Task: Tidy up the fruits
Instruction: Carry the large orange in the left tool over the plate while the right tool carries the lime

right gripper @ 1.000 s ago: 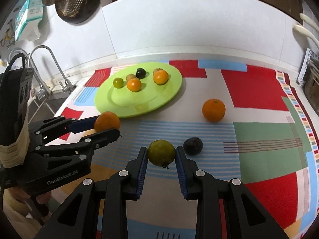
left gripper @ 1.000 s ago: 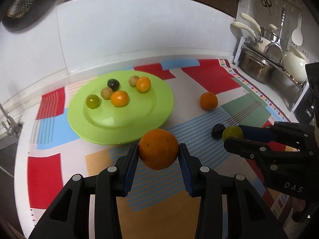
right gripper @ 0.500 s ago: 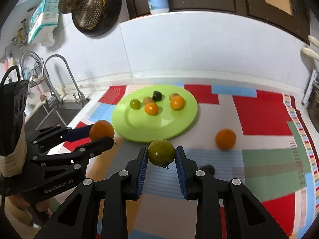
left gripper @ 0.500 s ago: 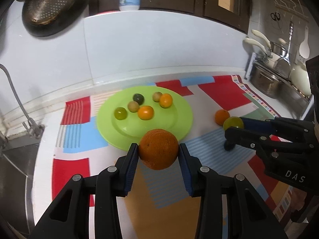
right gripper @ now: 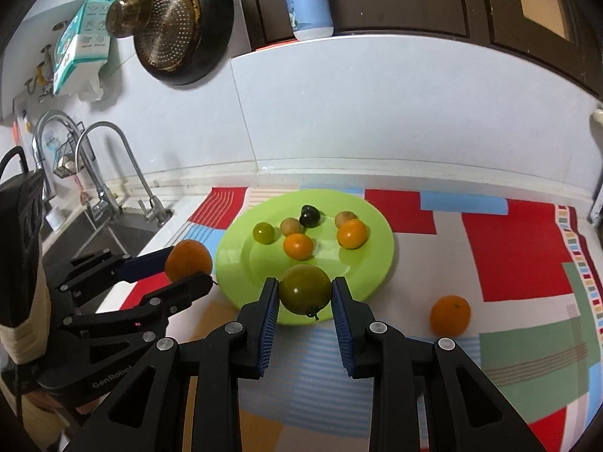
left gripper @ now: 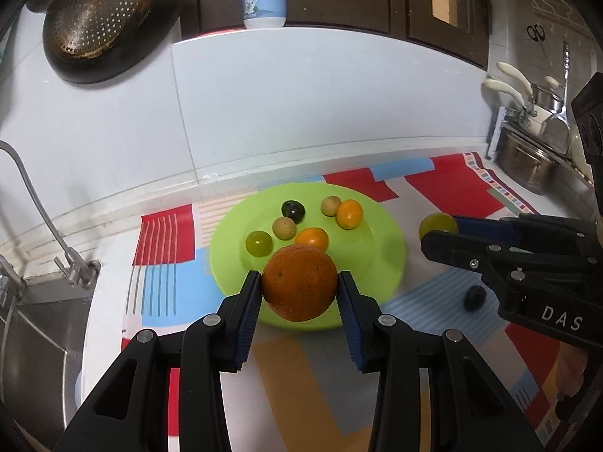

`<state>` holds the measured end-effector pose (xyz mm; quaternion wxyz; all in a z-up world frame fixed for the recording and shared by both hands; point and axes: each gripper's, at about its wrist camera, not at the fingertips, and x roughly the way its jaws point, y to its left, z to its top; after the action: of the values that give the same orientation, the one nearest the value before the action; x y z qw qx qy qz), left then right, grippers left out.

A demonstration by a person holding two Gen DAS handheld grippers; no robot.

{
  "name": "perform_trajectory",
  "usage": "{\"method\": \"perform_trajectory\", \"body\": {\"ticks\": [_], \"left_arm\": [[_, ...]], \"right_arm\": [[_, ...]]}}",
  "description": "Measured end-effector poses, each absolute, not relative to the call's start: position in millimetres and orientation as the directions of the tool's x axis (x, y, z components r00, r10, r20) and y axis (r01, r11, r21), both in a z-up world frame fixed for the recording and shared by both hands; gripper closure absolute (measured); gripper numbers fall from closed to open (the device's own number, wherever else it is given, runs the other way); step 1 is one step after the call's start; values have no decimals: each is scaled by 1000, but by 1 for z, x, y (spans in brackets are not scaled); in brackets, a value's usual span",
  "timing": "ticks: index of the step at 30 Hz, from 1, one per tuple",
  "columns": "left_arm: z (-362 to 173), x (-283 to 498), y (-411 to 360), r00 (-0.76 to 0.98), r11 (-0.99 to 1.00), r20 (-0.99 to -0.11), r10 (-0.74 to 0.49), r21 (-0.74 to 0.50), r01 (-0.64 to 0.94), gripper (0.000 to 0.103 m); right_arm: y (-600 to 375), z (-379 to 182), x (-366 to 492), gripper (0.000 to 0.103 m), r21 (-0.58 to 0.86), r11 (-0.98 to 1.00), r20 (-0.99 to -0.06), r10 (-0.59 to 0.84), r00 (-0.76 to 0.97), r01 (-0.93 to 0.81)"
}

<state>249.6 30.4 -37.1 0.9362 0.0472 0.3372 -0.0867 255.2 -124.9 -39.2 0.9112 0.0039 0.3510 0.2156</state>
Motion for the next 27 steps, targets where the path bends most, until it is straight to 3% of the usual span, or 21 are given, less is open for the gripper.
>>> {"method": "perform_trajectory", "body": {"ticks": [27], "left_arm": [[-87, 313, 36, 695, 981, -711, -111, 36, 193, 63]], "right_arm": [[-101, -100, 319, 73, 160, 922, -737, 349, 578, -353]]}}
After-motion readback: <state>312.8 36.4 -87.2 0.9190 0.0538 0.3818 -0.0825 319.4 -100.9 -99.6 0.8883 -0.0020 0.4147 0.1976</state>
